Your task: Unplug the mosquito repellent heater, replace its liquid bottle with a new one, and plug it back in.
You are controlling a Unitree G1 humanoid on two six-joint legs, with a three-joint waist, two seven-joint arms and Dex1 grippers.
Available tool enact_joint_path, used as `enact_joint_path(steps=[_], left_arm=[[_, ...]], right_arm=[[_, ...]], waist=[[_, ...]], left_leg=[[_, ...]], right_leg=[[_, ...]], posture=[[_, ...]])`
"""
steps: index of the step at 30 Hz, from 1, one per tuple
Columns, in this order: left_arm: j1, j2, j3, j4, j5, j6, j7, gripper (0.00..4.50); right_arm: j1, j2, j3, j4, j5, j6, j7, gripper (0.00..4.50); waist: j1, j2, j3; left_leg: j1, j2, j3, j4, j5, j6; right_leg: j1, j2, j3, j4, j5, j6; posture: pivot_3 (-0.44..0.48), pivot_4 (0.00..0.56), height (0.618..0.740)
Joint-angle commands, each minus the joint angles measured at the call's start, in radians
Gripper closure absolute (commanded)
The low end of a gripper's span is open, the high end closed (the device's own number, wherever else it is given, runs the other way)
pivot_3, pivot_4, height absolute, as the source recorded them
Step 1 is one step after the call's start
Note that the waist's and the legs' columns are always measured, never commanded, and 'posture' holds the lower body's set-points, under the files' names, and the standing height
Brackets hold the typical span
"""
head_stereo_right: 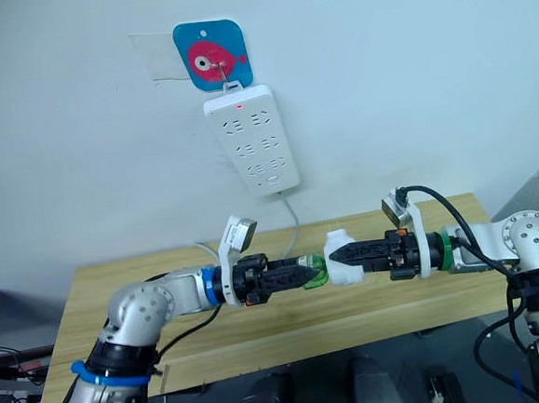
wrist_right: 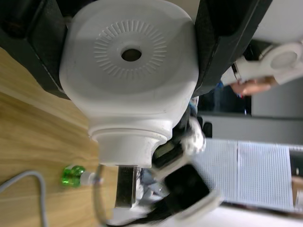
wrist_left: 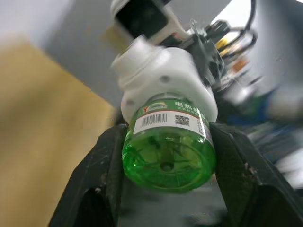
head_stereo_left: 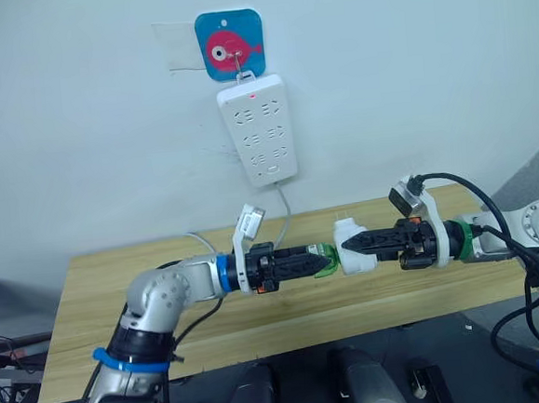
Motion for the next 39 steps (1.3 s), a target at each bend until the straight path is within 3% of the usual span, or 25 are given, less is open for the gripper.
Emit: enact_joint_path(steps=[1, 2, 9, 12, 16, 18, 21, 24, 30, 39], left_arm=[[-0.027, -0.004, 0.083, 0.1, -0.1, 0.155, 0.094, 2.2], [-0.032, -0.005, 0.083, 0.106, -0.108, 0.181, 0.094, 2.2], [-0.059, -0.041, 0.131, 0.099, -0.107, 0.199, 0.13, 0.05], [-0.067, -0.004, 0.146, 0.045, -0.052, 0.13, 0.093, 0.0], [-0.041, 0.119, 0.106, -0.184, 0.129, -0.104, -0.062, 0.0], [0.011, 0.188, 0.078, -0.291, 0.188, -0.189, -0.157, 0.0], [0.145, 0.291, -0.006, -0.451, 0.403, -0.479, -0.331, 0.0], [0.24, 0.233, -0.039, -0.46, 0.661, -0.888, -0.328, 0.0], [0.278, 0.081, -0.122, -0.283, 0.991, -1.472, -0.274, 0.0], [0.185, -0.034, -0.175, -0.043, 1.115, -1.748, -0.194, 0.0]], right_arm=[[-0.012, -0.018, -0.016, -0.041, -0.021, 0.018, 0.057, 1.51], [-0.014, -0.018, -0.015, -0.04, -0.026, 0.017, 0.063, 1.51], [-0.005, -0.019, -0.017, -0.032, -0.011, 0.002, 0.062, 1.51], [0.013, -0.022, -0.023, -0.024, 0.015, -0.015, 0.047, 1.51], [0.026, -0.032, -0.037, 0.026, 0.03, -0.031, 0.038, 1.51], [0.026, -0.033, -0.04, 0.042, 0.014, -0.029, 0.046, 1.51], [0.021, -0.026, -0.039, 0.072, -0.001, -0.029, 0.043, 1.51], [0.016, -0.02, -0.037, 0.079, 0.001, -0.021, 0.05, 1.51], [0.002, -0.016, -0.023, 0.077, 0.034, -0.01, 0.041, 1.51], [-0.016, -0.017, 0.005, 0.065, 0.097, -0.02, 0.004, 1.51]], waist=[[0.0, 0.0, 0.0], [0.0, 0.0, 0.0], [0.008, 0.0, 0.0], [0.008, 0.0, 0.0], [0.01, 0.0, 0.0], [0.012, 0.0, 0.0], [0.014, 0.001, 0.0], [0.027, 0.001, -0.001], [0.054, 0.001, -0.001], [0.053, 0.0, 0.0]], left_leg=[[0.0, 0.0, 0.0, 0.0, 0.0, 0.0], [0.0, 0.0, 0.001, 0.0, 0.0, 0.0], [0.0, 0.0, 0.002, 0.0, 0.0, 0.0], [0.0, 0.0, 0.004, -0.001, 0.0, -0.001], [0.0, 0.0, 0.007, -0.002, 0.0, -0.001], [0.001, 0.0, 0.008, -0.002, 0.0, -0.001], [0.001, 0.0, 0.013, -0.003, 0.0, 0.0], [0.001, 0.0, 0.013, -0.003, 0.0, 0.0], [0.001, -0.001, 0.013, -0.001, 0.0, 0.0], [-0.001, -0.001, 0.015, 0.0, -0.001, 0.002]], right_leg=[[0.0, 0.0, 0.0, 0.0, 0.0, 0.0], [0.0, 0.0, 0.001, 0.0, 0.0, 0.0], [-0.001, -0.001, 0.003, 0.0, 0.001, -0.001], [-0.001, -0.001, 0.004, 0.0, 0.003, -0.005], [-0.003, -0.001, 0.007, 0.0, 0.004, -0.006], [-0.003, -0.002, 0.008, 0.0, 0.004, -0.006], [-0.003, -0.002, 0.011, -0.002, 0.003, -0.006], [-0.003, -0.003, 0.012, -0.002, 0.004, -0.006], [-0.003, -0.007, 0.011, -0.002, 0.006, -0.006], [-0.002, -0.007, 0.009, -0.002, 0.007, -0.003]], posture=[[-0.051, 0.222, 0.74], [-0.051, 0.222, 0.74], [-0.054, 0.215, 0.74], [-0.047, 0.199, 0.74], [-0.026, 0.196, 0.74], [-0.021, 0.196, 0.74], [-0.011, 0.199, 0.74], [-0.001, 0.198, 0.74], [-0.002, 0.207, 0.74], [-0.022, 0.212, 0.74]])
